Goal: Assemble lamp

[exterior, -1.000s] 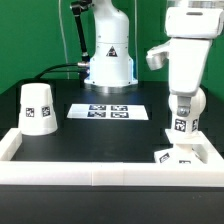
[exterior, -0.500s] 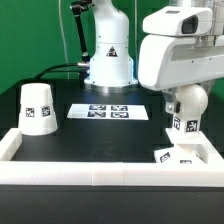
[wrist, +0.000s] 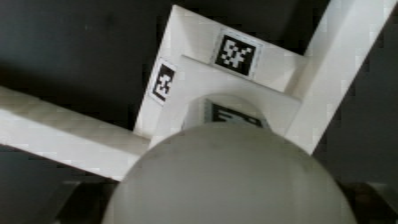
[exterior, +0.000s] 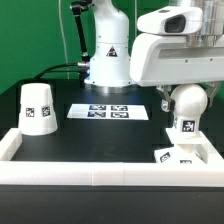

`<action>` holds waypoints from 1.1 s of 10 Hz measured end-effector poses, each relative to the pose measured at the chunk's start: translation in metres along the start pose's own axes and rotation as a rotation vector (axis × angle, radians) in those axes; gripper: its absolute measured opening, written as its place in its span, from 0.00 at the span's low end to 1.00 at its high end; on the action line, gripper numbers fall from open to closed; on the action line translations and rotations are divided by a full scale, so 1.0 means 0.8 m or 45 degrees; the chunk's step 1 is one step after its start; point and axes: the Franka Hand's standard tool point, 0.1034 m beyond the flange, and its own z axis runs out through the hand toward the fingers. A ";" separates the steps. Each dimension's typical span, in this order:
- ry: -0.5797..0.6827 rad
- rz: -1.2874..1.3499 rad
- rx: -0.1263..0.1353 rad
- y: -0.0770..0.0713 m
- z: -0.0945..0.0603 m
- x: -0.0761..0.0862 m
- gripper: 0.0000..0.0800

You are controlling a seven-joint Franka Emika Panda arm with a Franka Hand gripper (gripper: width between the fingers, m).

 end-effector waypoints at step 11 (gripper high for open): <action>0.001 0.598 -0.003 0.010 -0.001 -0.001 0.87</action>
Offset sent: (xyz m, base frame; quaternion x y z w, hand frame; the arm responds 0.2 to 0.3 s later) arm -0.0009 -0.0019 -0.0006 0.0068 0.0063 0.1699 0.9854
